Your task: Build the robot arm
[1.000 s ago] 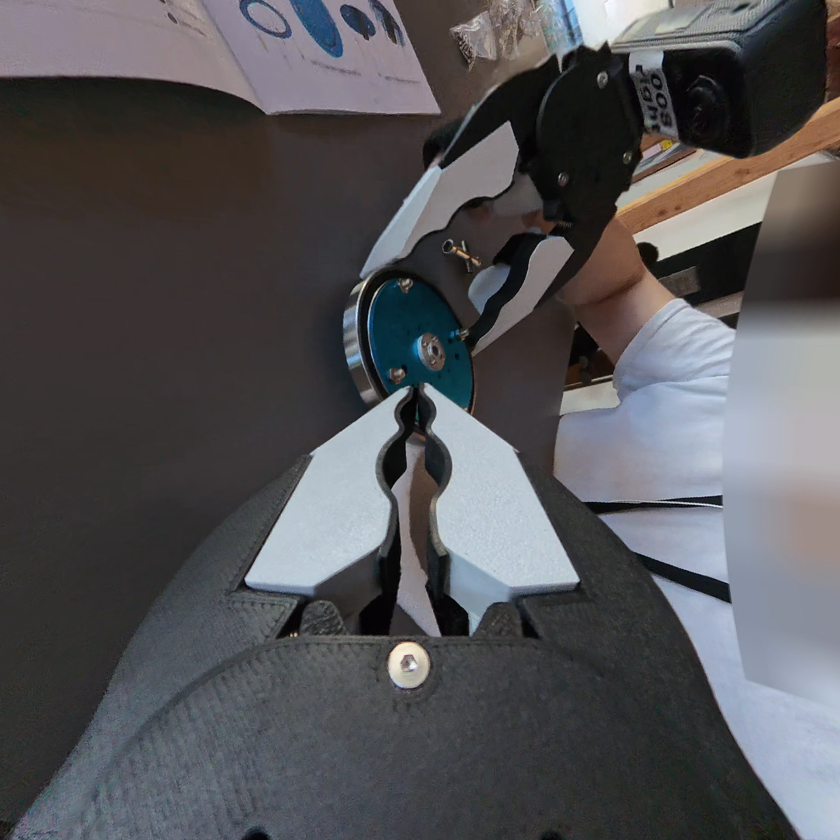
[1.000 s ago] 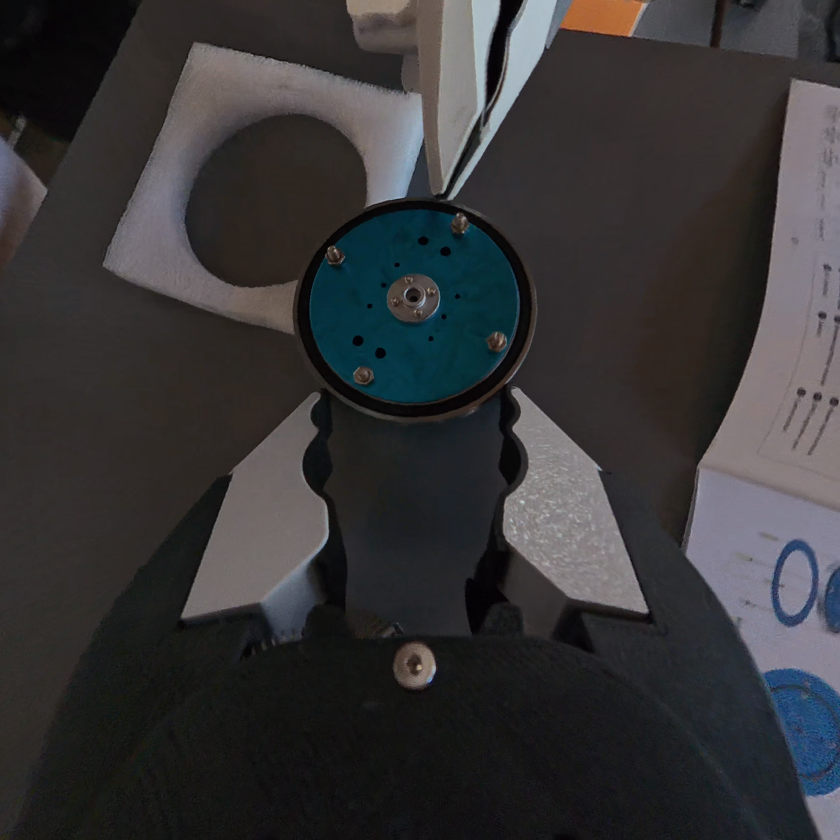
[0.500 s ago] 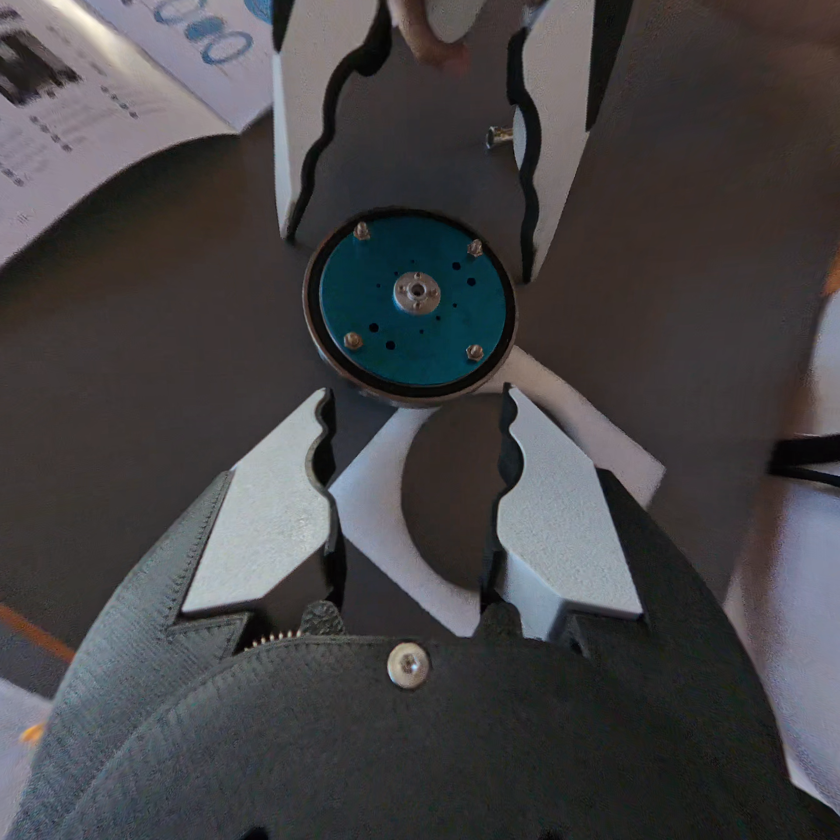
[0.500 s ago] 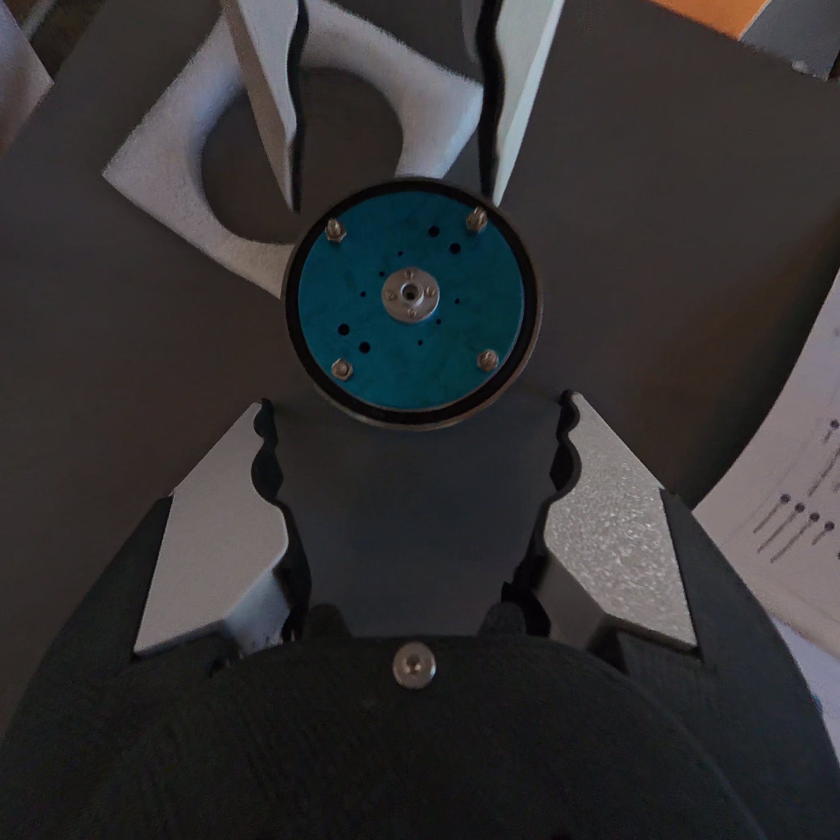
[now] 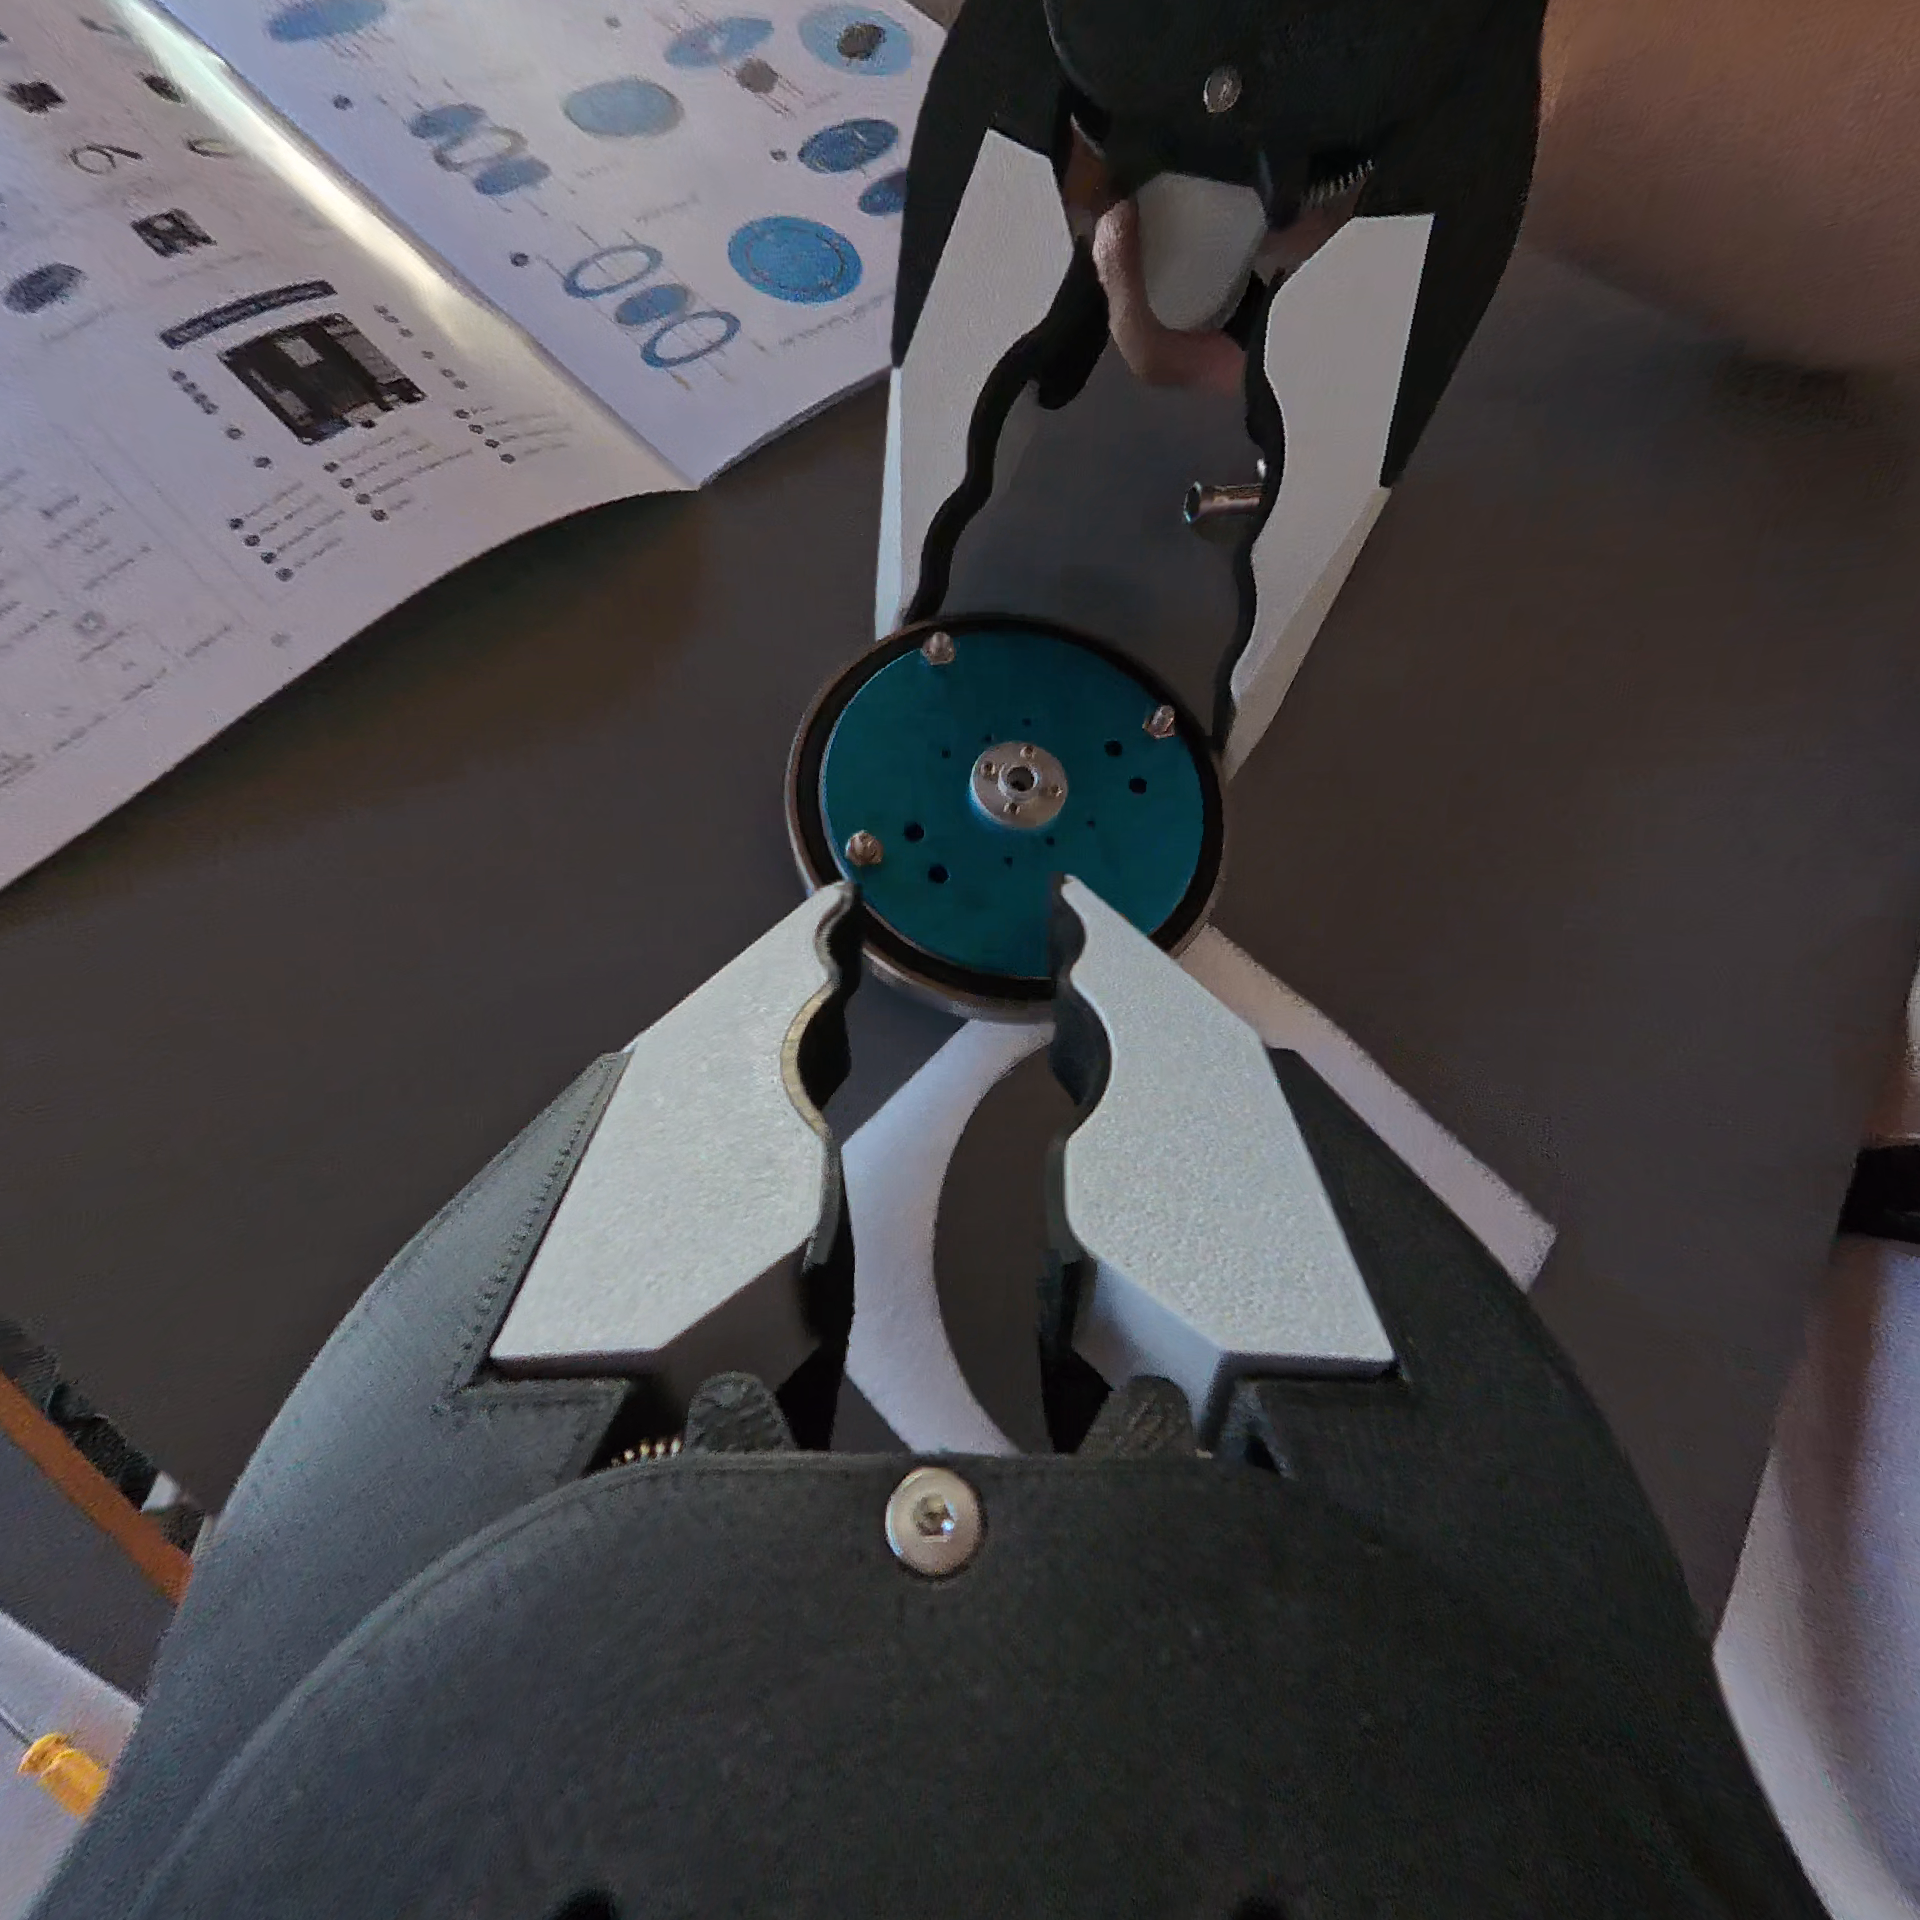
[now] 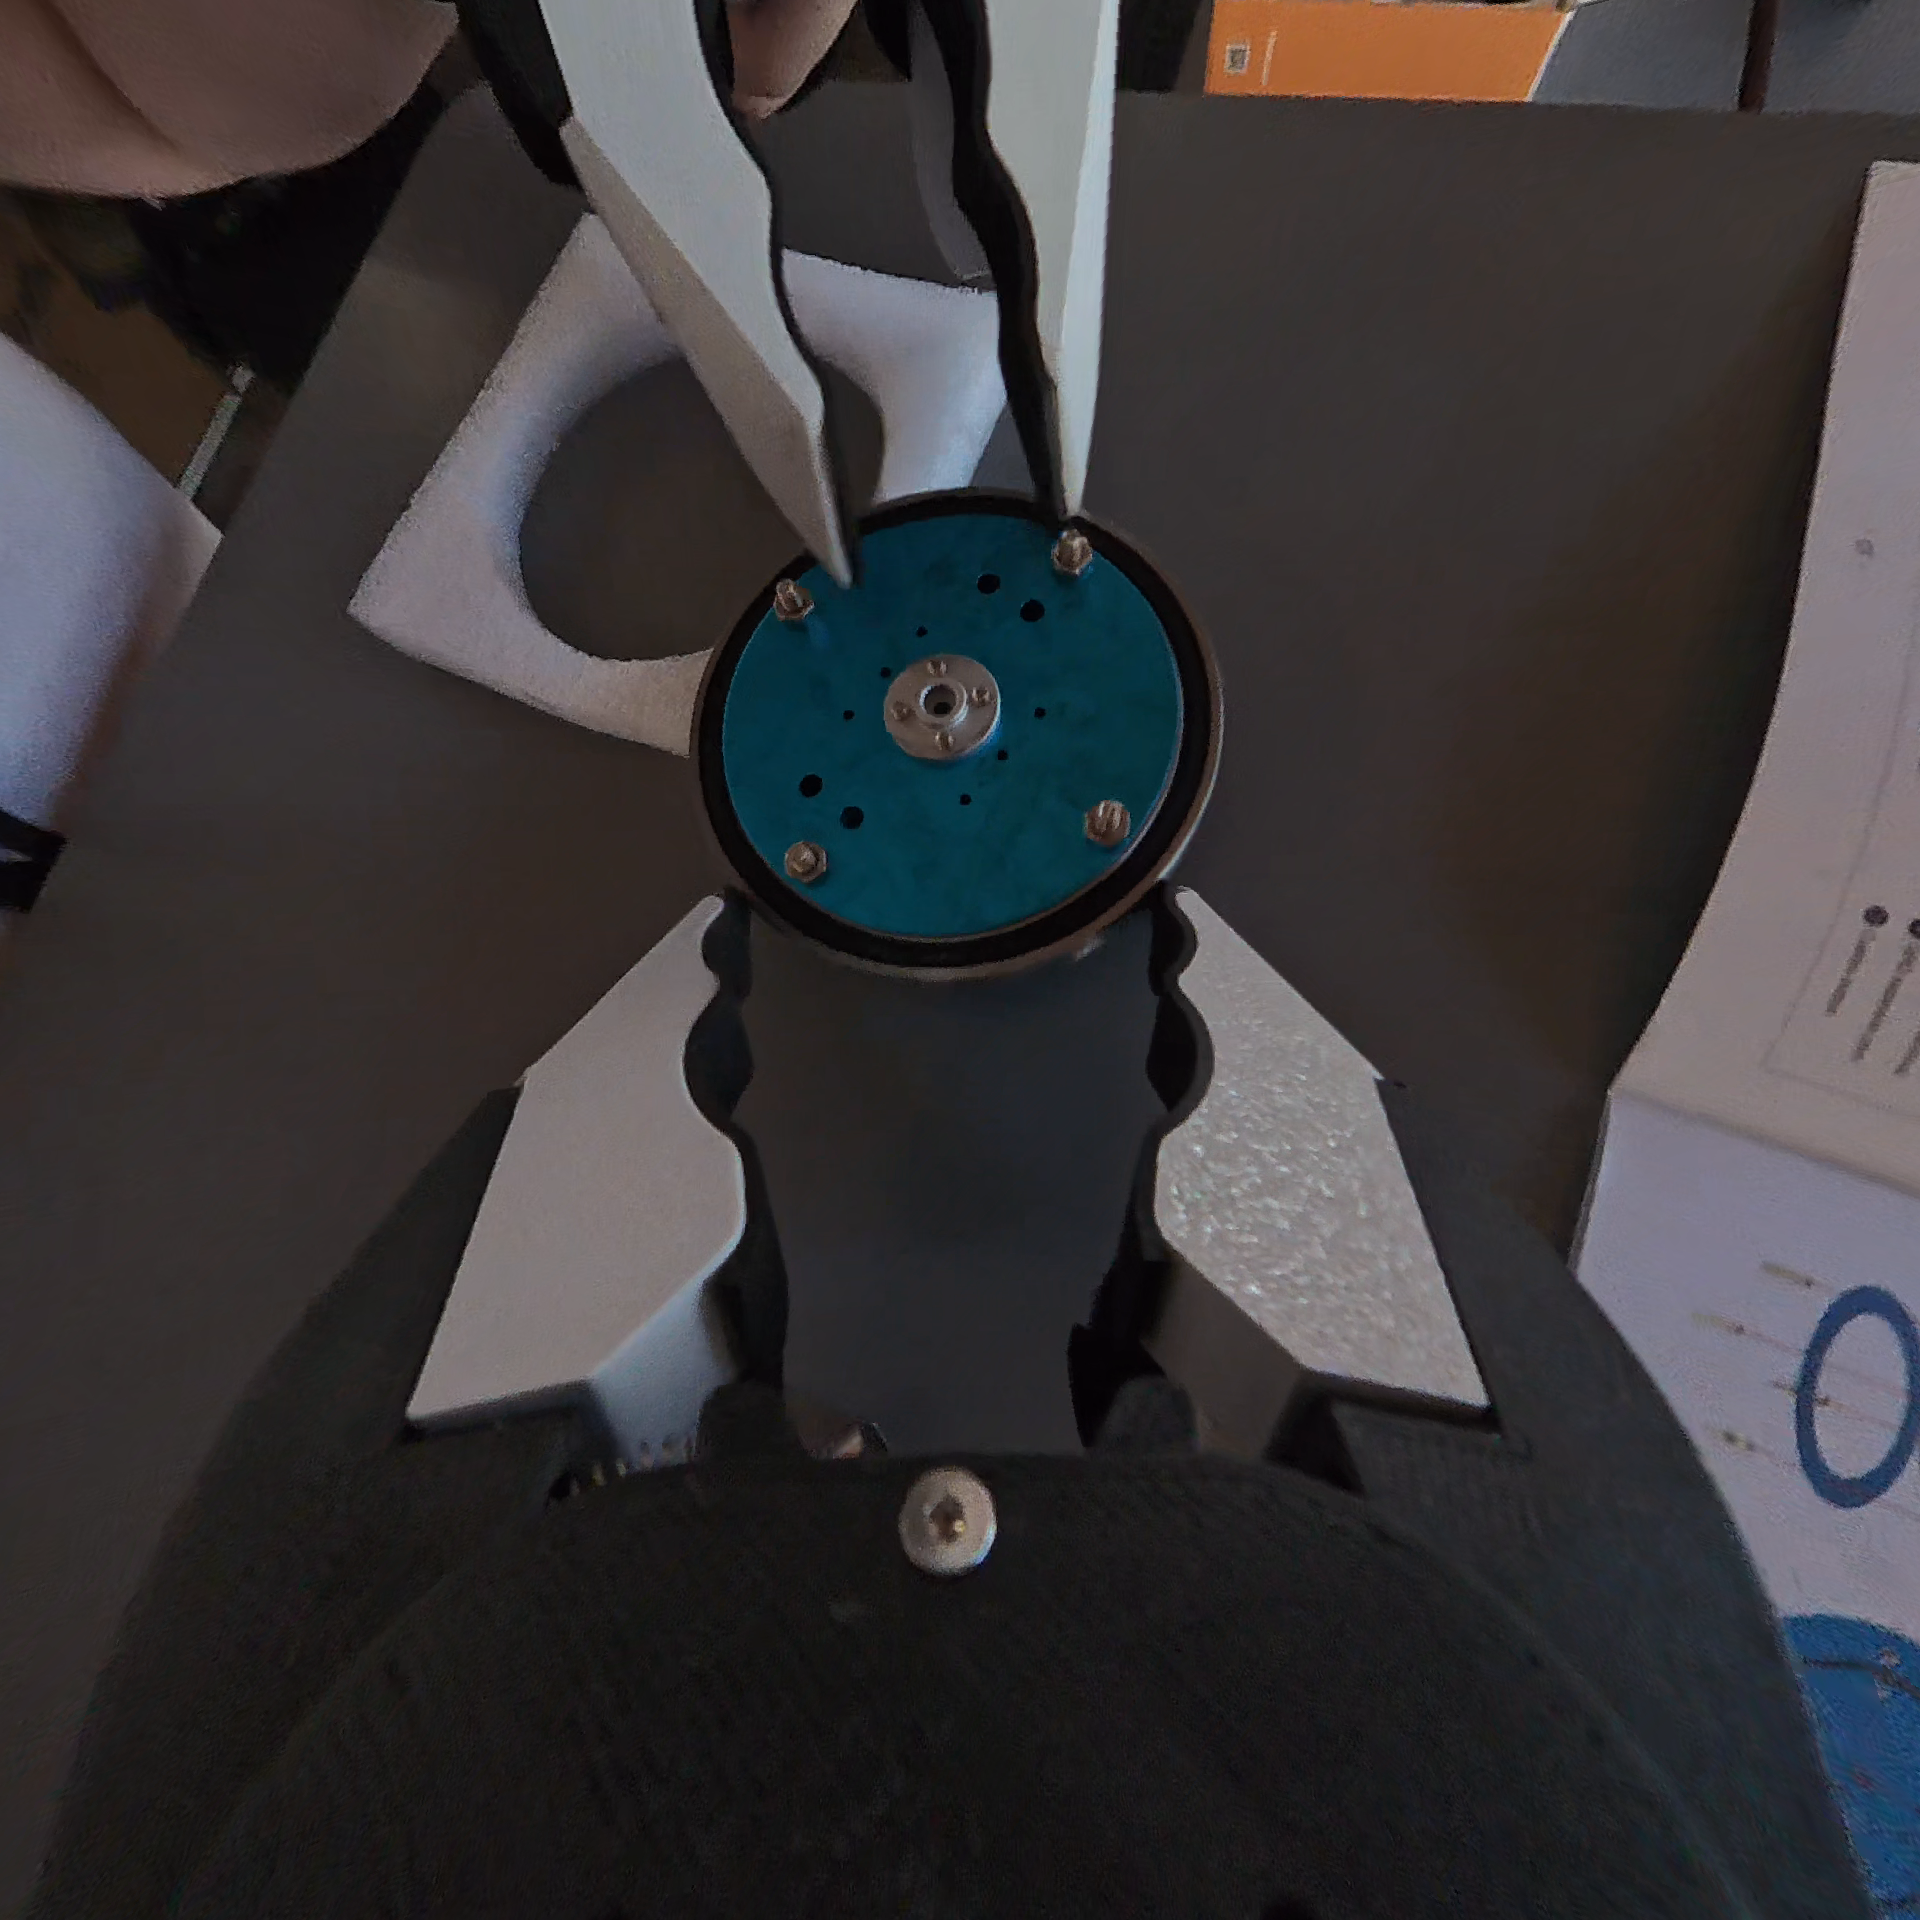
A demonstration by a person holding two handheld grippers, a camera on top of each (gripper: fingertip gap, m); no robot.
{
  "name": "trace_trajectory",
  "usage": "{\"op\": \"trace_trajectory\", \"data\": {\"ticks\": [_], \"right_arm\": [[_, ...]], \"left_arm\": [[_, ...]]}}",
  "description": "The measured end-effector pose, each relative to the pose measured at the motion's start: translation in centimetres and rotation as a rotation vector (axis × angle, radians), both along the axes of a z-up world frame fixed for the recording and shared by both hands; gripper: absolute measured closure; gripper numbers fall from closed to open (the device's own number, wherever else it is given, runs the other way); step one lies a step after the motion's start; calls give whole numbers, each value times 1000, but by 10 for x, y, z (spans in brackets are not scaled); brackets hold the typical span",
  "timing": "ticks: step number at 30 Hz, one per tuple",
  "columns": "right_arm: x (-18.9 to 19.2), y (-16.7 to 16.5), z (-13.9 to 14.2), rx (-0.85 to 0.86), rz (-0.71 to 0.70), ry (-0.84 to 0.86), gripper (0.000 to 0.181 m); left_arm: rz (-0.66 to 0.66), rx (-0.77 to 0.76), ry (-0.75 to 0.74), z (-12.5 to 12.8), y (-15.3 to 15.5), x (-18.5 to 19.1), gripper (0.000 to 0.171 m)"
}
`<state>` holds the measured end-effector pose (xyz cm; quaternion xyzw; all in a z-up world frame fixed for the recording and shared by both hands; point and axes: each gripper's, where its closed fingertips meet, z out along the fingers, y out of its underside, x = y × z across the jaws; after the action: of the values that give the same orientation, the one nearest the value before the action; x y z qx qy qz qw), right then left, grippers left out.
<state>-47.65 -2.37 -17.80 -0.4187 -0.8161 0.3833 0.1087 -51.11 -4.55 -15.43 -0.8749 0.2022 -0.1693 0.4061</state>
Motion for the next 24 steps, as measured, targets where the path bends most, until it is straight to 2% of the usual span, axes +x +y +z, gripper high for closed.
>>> {"op": "trace_trajectory", "data": {"ticks": [3, 5, 7, 10, 13, 15, 18, 20, 24], "right_arm": [[3, 3, -3, 48, -12, 43, 111], [0, 6, -4, 113, -29, 79, 86], [-3, 7, -3, 232, -14, 116, 70], [-9, -4, 20, 474, 64, 307, 71], [0, -15, 28, 776, 161, 462, 86], [8, -23, 29, 938, 199, 573, 114], [9, -28, 19, 1171, 273, 690, 145], [4, -20, 10, 1281, 256, 686, 157], [-5, -17, 14, 1404, 200, 778, 162]], "left_arm": [[-18, -6, -14, 5, 1, -7, 117], [-67, -16, -75, 9, -10, -7, 112], [-101, -39, -129, 7, -23, -10, 106], [-86, -23, -123, -1, -31, -16, 110], [-97, -40, -90, -11, -36, -15, 108], [-103, -29, -85, -14, -34, -13, 107], [-112, -41, -88, -19, -33, -11, 106], [-126, -44, -76, -21, -34, -10, 107], [-138, -42, -47, -22, -32, -10, 113]]}}
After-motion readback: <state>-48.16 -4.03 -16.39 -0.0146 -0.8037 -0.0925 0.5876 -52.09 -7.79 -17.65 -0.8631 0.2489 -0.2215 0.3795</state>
